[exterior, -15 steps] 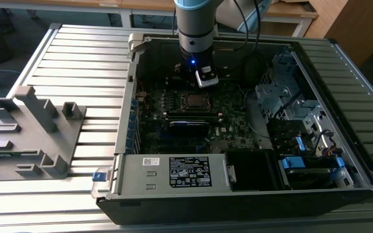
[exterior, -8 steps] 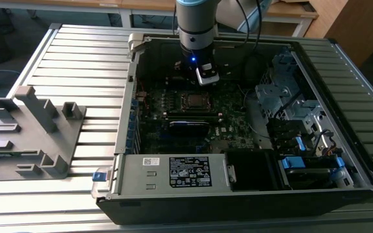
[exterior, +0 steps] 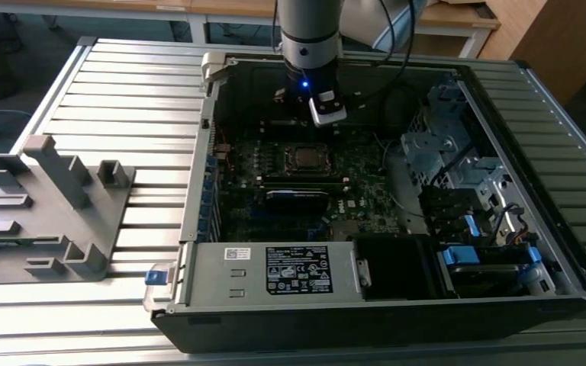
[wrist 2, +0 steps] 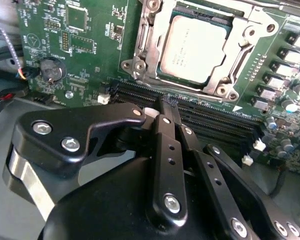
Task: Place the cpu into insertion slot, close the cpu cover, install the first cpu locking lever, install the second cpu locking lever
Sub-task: 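Install the first cpu locking lever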
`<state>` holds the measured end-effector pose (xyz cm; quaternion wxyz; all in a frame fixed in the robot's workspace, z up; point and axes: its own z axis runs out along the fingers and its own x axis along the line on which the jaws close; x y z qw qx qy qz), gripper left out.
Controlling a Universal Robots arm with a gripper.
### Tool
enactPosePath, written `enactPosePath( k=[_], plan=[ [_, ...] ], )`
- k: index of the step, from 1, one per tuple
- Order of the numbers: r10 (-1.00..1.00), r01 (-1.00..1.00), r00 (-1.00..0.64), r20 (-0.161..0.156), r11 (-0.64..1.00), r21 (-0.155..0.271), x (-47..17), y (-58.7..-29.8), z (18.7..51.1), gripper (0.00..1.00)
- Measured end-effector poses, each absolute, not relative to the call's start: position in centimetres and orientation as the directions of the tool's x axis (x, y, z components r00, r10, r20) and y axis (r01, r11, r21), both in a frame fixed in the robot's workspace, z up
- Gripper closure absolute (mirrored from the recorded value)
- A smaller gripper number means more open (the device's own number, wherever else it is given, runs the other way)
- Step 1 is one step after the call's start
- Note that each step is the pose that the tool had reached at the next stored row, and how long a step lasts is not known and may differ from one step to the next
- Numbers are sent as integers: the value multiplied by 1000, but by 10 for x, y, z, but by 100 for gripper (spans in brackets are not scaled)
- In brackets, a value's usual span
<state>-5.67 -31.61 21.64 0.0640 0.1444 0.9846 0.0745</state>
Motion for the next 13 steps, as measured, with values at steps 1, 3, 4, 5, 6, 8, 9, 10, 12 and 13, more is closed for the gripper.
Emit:
enactPosePath(
  k=[1,3,4,5,6,8,9,10,12,13],
  plan=[
    [294,275,-950,-105,947,165,-57,-316,218,89],
    [294,275,-950,-105,947,165,-57,-316,221,89],
    [294,275,-950,-105,947,165,-57,-316,221,89],
    [294,275,-950,-105,947,165,-57,-316,221,89],
    [294,275,-950,-105,947,165,-57,-316,221,89],
    [294,275,-950,-105,947,165,-57,-316,221,89],
    [294,275,-950,-105,947,165,-57,-316,221,89],
    [294,275,-950,-105,947,164,-57,-316,221,89],
    [291,275,-950,-110,951,144,-57,-316,221,89],
    [289,275,-951,-112,953,126,-57,-316,221,89]
  ],
)
